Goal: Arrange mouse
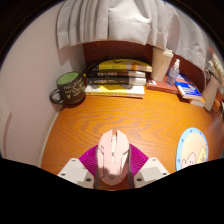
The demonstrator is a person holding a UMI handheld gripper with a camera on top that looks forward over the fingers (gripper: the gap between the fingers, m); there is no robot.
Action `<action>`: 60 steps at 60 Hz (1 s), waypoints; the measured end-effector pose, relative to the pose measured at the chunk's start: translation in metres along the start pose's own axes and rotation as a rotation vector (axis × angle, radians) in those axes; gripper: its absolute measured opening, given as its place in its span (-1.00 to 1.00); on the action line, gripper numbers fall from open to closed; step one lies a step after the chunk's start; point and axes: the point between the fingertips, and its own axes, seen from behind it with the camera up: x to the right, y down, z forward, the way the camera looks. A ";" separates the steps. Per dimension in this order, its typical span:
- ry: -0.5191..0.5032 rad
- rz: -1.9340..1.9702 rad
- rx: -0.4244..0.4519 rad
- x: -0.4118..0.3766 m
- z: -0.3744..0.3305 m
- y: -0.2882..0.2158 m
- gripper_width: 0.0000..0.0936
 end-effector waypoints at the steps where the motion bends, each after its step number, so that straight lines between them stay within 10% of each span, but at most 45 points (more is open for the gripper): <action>1: -0.005 -0.012 -0.009 0.000 0.000 -0.001 -0.15; 26: 0.070 -0.065 0.318 0.102 -0.166 -0.175 -0.14; 39: 0.177 -0.019 0.401 0.219 -0.219 -0.176 -0.14; 60: 0.115 0.059 0.061 0.290 -0.089 -0.007 -0.15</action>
